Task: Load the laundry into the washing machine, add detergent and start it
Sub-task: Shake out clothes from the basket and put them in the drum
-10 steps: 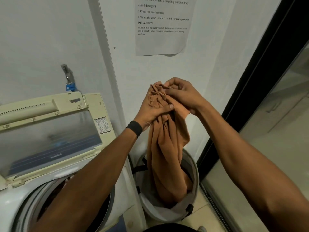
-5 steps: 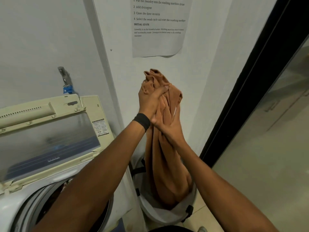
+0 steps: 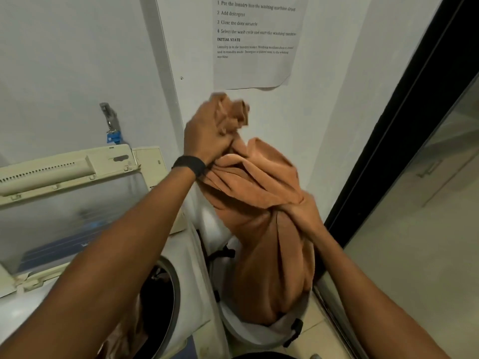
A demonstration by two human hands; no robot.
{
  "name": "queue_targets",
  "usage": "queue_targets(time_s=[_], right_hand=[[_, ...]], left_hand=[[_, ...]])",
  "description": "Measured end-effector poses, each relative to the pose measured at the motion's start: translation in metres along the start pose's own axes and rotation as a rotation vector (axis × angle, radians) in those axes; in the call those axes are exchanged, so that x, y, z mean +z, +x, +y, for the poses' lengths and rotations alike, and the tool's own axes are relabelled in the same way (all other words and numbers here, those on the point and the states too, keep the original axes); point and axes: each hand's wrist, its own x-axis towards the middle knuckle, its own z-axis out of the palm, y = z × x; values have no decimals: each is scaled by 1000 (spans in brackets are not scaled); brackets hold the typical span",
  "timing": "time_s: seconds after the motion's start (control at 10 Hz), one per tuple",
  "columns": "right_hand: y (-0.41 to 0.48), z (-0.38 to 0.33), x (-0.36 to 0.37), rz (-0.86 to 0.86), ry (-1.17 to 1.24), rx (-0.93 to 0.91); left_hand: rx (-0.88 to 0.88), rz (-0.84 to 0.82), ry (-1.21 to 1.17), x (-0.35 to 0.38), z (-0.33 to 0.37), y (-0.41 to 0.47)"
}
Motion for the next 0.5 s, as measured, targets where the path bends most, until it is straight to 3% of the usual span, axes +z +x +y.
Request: queue_targets(time_s=[0.1,0.2,0.3,0.4,0.5], right_hand=[[14,-50,-11,113,55,-107],[21,-90,3,123,179,-176],[22,-102,10,43,352,-171],[29,-102,6,-59,252,-172],[36,-100,3,-151,190,-171]], left_hand=[[-4,-196,-78,27,-14,-26],[-99,-484,-558,46,6,-55],[-118,-569,-709,48,19,-61],[-69,-548,-630,45,17,-62],[-85,-337,-607,50,9,-65]])
